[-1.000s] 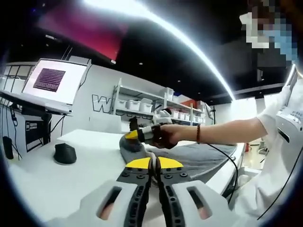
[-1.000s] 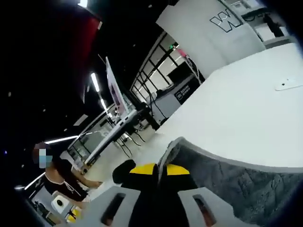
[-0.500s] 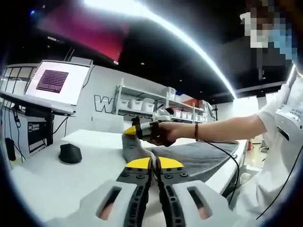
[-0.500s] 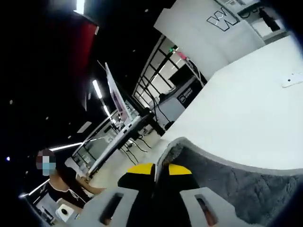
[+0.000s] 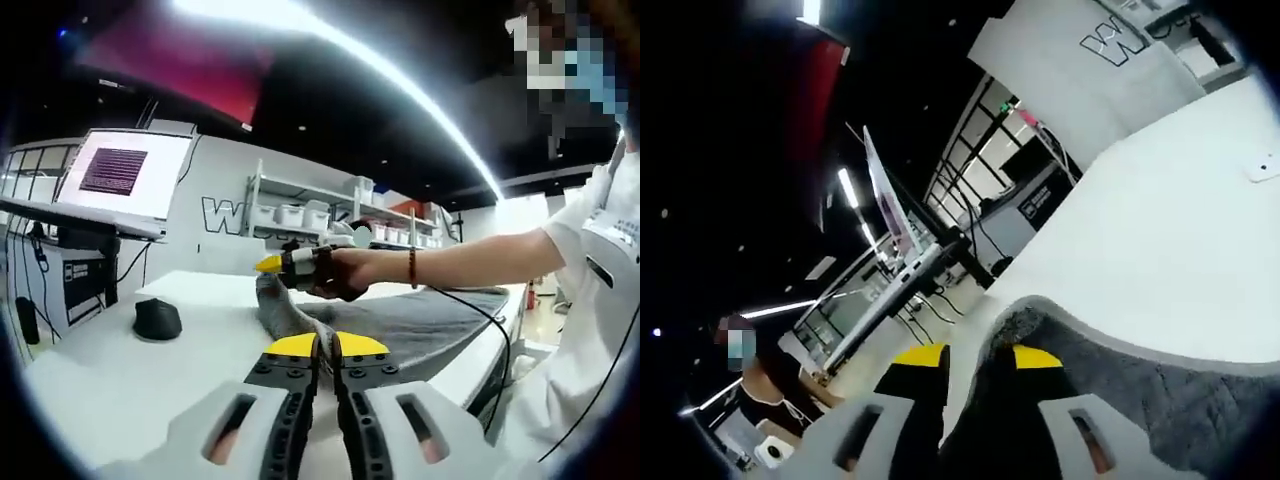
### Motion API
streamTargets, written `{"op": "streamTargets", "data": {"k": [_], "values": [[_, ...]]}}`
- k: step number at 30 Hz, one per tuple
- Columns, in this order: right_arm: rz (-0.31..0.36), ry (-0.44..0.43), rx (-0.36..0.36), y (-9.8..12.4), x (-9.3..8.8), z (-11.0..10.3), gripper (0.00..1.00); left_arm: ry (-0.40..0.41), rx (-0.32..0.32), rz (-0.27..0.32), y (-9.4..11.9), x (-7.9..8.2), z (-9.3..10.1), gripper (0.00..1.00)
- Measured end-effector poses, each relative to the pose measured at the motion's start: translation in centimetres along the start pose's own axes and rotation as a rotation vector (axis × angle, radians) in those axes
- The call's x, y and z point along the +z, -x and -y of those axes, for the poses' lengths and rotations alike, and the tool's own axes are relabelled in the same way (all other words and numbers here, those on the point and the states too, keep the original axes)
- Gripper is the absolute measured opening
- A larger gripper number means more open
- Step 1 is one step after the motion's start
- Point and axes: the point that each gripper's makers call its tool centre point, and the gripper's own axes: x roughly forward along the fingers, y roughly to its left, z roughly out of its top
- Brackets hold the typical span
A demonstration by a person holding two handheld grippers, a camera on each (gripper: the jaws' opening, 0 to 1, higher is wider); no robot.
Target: Open the folded towel by lifting each exposed corner and separating the folded layers until the towel lies flat within the target outline without major curled edges
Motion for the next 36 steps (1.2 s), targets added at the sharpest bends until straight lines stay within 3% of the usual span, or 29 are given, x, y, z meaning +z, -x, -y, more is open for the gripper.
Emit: {"op": "streamTargets", "data": {"k": [15, 19, 26, 29, 33, 36], "values": [[-0.028, 0.011, 0.017, -0.9, -1.7, -1.5, 0.2, -0.007, 0.045, 0.002, 0.8, 0.1, -0.9, 0.05], [-0.036, 0.012, 0.015, -1.0, -1.9, -1.4, 0.2, -0.008, 0.081, 0.038, 1.4, 1.0, -1.6, 0.04], [-0.075, 0.111, 0.016, -1.2, -1.9, -1.5, 0.23, -0.016, 0.068, 0.082, 1.6, 2.0, -1.5, 0.06], [-0.093, 0.124, 0.003, -1.2, -2.2, -1.2, 0.24, -0.02, 0.068, 0.072, 1.4, 1.9, -1.5, 0.07], [-0.13, 0.202, -0.022, -0.8, -2.7, -0.8, 0.31, -0.022, 0.039, 0.073, 0.9, 2.2, -0.9, 0.08], [-0.144, 0.223, -0.021, -0.5, -3.0, -0.8, 0.31, -0.058, 0.049, 0.023, 0.3, 1.6, -0.8, 0.11]]}}
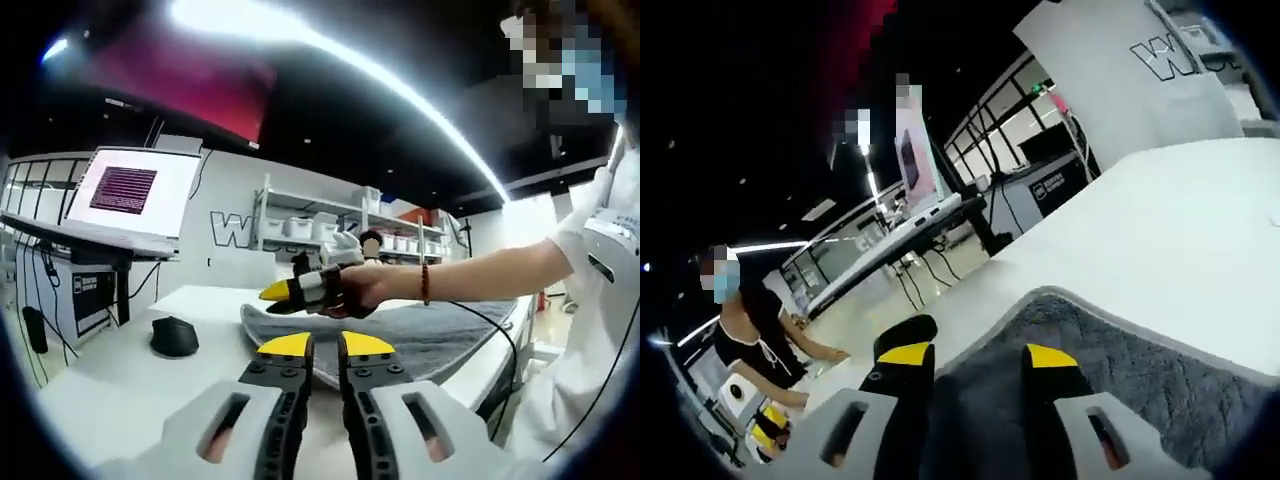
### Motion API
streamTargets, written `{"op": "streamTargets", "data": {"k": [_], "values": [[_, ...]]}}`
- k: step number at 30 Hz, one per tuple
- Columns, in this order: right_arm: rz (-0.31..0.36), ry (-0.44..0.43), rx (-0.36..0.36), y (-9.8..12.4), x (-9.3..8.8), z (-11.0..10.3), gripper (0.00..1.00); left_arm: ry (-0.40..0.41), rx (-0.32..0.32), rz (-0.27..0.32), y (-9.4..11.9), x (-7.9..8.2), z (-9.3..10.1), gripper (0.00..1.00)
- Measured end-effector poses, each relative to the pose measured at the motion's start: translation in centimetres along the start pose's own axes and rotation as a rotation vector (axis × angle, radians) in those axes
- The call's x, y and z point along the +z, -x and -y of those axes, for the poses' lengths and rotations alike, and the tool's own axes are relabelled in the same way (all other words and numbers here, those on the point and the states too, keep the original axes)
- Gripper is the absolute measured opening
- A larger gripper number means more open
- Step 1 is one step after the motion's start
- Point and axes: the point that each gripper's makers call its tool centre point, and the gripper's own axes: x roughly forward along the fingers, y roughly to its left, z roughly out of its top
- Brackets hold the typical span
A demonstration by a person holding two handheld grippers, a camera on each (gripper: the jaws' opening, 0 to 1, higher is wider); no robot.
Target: Open the folded towel by lifting each exposed corner and separating the folded layers until the towel lies flat within the target outline without major curled edges
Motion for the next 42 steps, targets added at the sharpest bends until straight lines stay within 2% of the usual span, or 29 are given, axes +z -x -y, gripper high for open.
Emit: {"op": "streamTargets", "data": {"k": [3, 7, 16, 22, 26, 30, 32, 34, 36, 38, 42], "values": [[0.002, 0.043, -0.019, 0.6, 0.0, 0.1, 0.32, 0.001, -0.004, 0.003, -0.4, 0.2, 0.2, 0.14], [-0.022, 0.121, -0.041, 1.4, -0.7, 0.0, 0.36, -0.019, 0.001, -0.029, -1.1, -0.1, 0.4, 0.16], [-0.044, 0.178, -0.075, 3.0, -2.7, 0.0, 0.47, 0.008, -0.032, -0.035, -2.2, 0.0, 1.5, 0.19], [-0.038, 0.231, -0.085, 4.5, -3.2, 0.1, 0.52, 0.004, -0.062, -0.037, -3.0, 0.5, 2.6, 0.2], [-0.018, 0.252, -0.099, 5.9, -3.5, 0.0, 0.61, -0.006, -0.085, -0.042, -3.9, 0.7, 3.6, 0.24], [0.003, 0.259, -0.1, 7.5, -3.7, -0.1, 0.6, -0.005, -0.107, -0.055, -4.9, 0.8, 5.0, 0.31], [0.007, 0.293, -0.119, 8.1, -3.6, 0.1, 0.6, -0.015, -0.112, -0.072, -5.2, 0.7, 5.5, 0.33], [0.005, 0.325, -0.135, 8.7, -3.8, 0.2, 0.6, -0.023, -0.125, -0.07, -5.5, 0.8, 6.1, 0.35], [0.007, 0.324, -0.124, 9.6, -4.2, 0.0, 0.61, -0.011, -0.144, -0.061, -5.9, 1.2, 6.8, 0.36], [0.041, 0.309, -0.117, 10.4, -3.9, 0.0, 0.61, -0.011, -0.145, -0.055, -6.3, 1.5, 7.2, 0.38], [0.05, 0.323, -0.135, 11.7, -3.8, 0.3, 0.61, -0.024, -0.154, -0.054, -6.9, 1.7, 8.1, 0.41]]}}
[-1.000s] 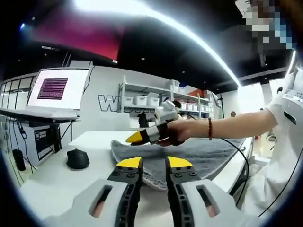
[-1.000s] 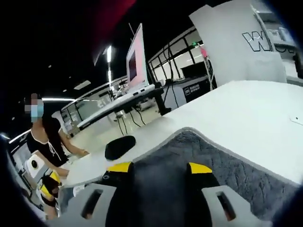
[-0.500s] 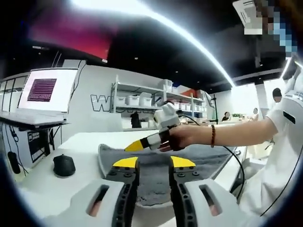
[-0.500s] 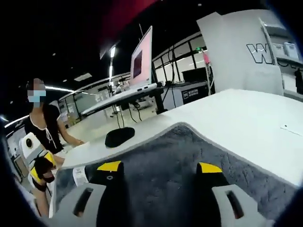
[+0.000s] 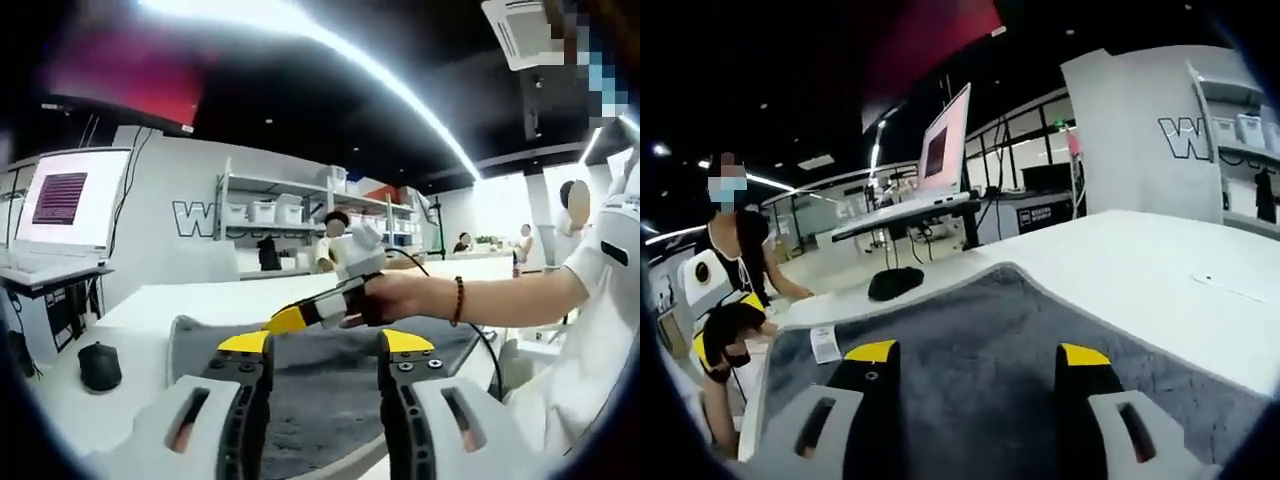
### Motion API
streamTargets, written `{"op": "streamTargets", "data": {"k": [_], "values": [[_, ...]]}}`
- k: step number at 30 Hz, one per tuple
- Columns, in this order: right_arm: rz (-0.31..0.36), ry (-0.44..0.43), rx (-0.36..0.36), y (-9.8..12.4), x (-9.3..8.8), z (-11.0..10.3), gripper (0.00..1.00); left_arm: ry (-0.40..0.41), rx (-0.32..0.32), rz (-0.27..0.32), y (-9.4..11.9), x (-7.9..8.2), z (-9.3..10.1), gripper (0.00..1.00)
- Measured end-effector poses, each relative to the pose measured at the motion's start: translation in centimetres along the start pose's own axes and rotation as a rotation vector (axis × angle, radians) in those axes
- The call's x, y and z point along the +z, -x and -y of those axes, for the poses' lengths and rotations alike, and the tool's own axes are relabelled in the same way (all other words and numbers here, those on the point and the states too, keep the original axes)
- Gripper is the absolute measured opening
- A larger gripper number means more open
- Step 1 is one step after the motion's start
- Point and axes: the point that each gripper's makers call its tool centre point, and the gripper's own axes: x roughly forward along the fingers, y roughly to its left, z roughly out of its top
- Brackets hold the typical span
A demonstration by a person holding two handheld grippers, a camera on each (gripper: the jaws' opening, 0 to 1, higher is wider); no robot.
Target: Open the folded towel by lifting each exposed corner and separating the folded layers until the towel lies flat within the target outline without major curled edges
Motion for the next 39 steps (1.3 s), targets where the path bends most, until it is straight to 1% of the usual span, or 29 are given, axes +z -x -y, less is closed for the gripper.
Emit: {"op": "streamTargets", "data": {"k": [2, 6, 8, 9, 12, 14, 16, 18, 20, 23, 24, 26, 30, 33, 35, 38, 39], "values": [[0.013, 0.002, 0.009, 0.5, 0.1, -0.1, 0.62, -0.002, -0.009, -0.004, -0.3, 0.0, 0.3, 0.44], [0.027, 0.011, -0.009, 1.6, 0.1, 0.2, 0.63, 0.005, -0.028, -0.007, -1.0, 0.1, 1.0, 0.48], [0.029, 0.013, -0.012, 2.3, -0.1, 0.2, 0.63, 0.007, -0.054, -0.011, -1.3, 0.1, 1.7, 0.49], [0.03, 0.025, -0.01, 2.7, 0.0, 0.3, 0.63, 0.01, -0.068, -0.013, -1.5, 0.1, 2.0, 0.49], [0.036, 0.051, -0.032, 3.9, 0.0, 0.5, 0.64, 0.006, -0.079, -0.015, -1.8, 0.0, 2.7, 0.51], [0.045, 0.062, -0.039, 4.5, 0.2, 1.0, 0.64, 0.0, -0.098, -0.019, -1.9, 0.0, 3.2, 0.53], [0.051, 0.07, -0.044, 5.3, 0.1, 0.9, 0.64, 0.009, -0.118, -0.011, -2.0, 0.1, 3.6, 0.55], [0.042, 0.086, -0.05, 5.9, -0.2, 0.7, 0.65, 0.024, -0.133, 0.004, -2.1, 0.4, 4.0, 0.56], [0.05, 0.097, -0.055, 6.6, -0.3, 0.4, 0.65, 0.023, -0.138, 0.013, -2.2, 0.5, 4.2, 0.58], [0.052, 0.114, -0.048, 7.6, -0.7, -0.2, 0.65, 0.013, -0.149, 0.007, -2.4, 0.5, 4.6, 0.61], [0.05, 0.115, -0.049, 7.9, -0.7, -0.3, 0.64, 0.008, -0.158, 0.005, -2.4, 0.5, 4.9, 0.61], [0.072, 0.132, -0.061, 8.7, -0.5, -0.7, 0.64, 0.008, -0.182, 0.006, -2.4, 0.5, 5.4, 0.62], [0.065, 0.151, -0.068, 9.8, -0.8, -1.7, 0.64, 0.02, -0.209, -0.003, -2.6, 0.4, 6.4, 0.66], [0.094, 0.162, -0.062, 10.9, -0.3, -2.8, 0.64, 0.014, -0.237, 0.004, -2.6, 0.6, 7.4, 0.66], [0.093, 0.192, -0.074, 11.7, -0.3, -3.4, 0.64, 0.012, -0.241, 0.006, -2.7, 0.8, 7.9, 0.67], [0.105, 0.203, -0.083, 12.4, 0.2, -3.5, 0.64, 0.001, -0.248, 0.004, -2.7, 0.8, 8.4, 0.68], [0.129, 0.204, -0.078, 13.1, 0.6, -4.1, 0.64, -0.01, -0.254, 0.0, -2.6, 0.8, 8.7, 0.68]]}}
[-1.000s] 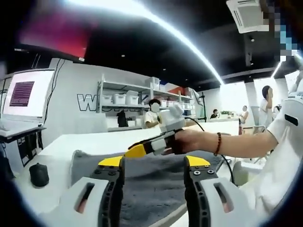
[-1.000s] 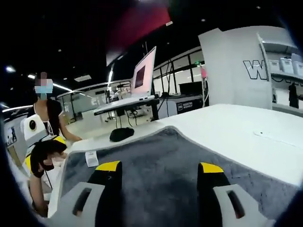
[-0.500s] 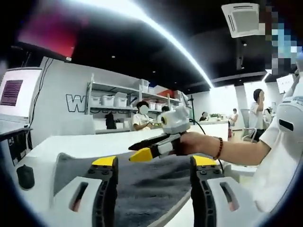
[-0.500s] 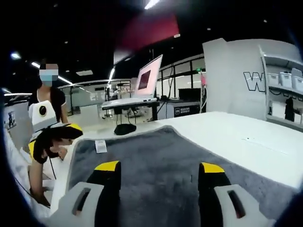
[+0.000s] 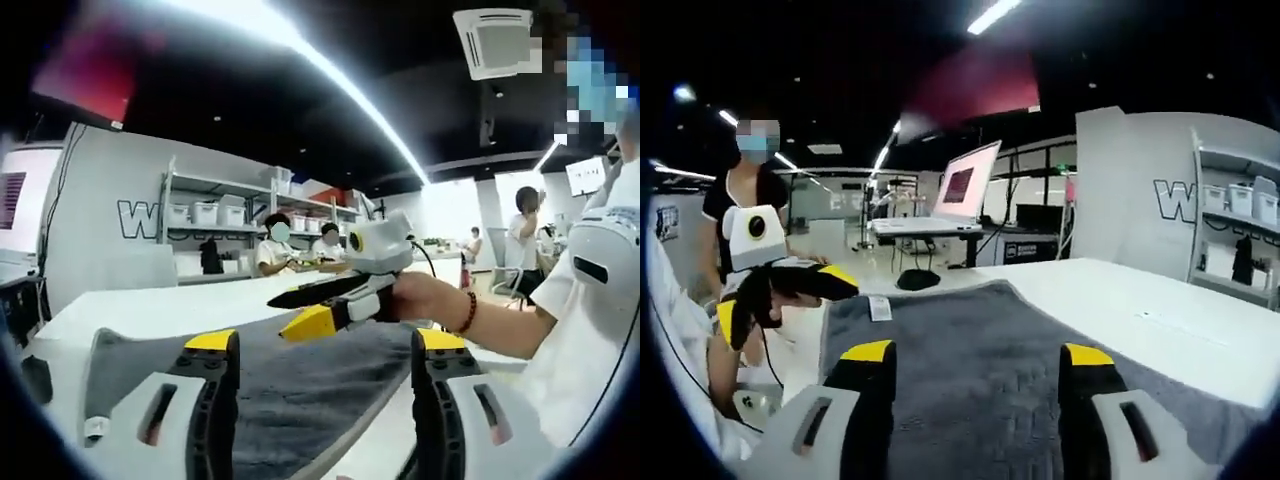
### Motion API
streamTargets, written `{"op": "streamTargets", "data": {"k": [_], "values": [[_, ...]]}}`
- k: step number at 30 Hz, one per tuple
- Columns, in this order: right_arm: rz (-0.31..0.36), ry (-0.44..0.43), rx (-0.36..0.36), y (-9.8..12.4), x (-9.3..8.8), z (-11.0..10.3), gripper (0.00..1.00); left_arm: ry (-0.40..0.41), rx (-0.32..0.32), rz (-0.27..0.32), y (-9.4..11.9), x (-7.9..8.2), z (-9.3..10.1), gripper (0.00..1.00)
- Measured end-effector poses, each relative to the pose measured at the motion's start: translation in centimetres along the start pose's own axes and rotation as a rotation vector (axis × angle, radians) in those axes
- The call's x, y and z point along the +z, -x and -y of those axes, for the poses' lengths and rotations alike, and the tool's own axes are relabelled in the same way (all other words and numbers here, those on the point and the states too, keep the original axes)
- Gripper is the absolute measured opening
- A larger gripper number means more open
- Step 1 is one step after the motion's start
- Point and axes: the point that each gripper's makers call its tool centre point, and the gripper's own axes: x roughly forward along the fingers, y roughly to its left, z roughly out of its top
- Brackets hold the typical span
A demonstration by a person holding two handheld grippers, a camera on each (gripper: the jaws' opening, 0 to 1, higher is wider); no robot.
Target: Open the folded towel by lifting each exposed corner and separating the folded layers until the towel lies flat within the target outline without major curled edges
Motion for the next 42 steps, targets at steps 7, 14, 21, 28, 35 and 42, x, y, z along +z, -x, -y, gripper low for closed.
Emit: {"op": "streamTargets", "data": {"k": [7, 14, 21, 28, 35, 42], "values": [[0.073, 0.027, -0.029, 3.1, 1.3, -1.2, 0.65, -0.012, -0.022, -0.008, -0.3, -0.1, 1.1, 0.68], [0.125, 0.034, -0.074, 5.9, 1.6, -1.2, 0.66, -0.02, -0.03, 0.001, -0.3, 0.4, 1.8, 0.68], [0.12, 0.083, -0.136, 8.8, 0.8, -1.1, 0.69, -0.022, -0.037, -0.007, -0.3, 0.2, 2.0, 0.68], [0.117, 0.055, -0.169, 11.1, -0.7, -0.5, 0.69, -0.031, -0.026, 0.0, 0.1, 0.5, 2.0, 0.68], [0.092, 0.061, -0.178, 12.3, -1.9, -0.8, 0.7, -0.035, -0.029, -0.007, 0.0, 0.3, 2.1, 0.68], [0.092, 0.062, -0.188, 13.1, -2.2, -0.7, 0.7, -0.034, -0.025, -0.021, 0.0, -0.1, 1.8, 0.68]]}}
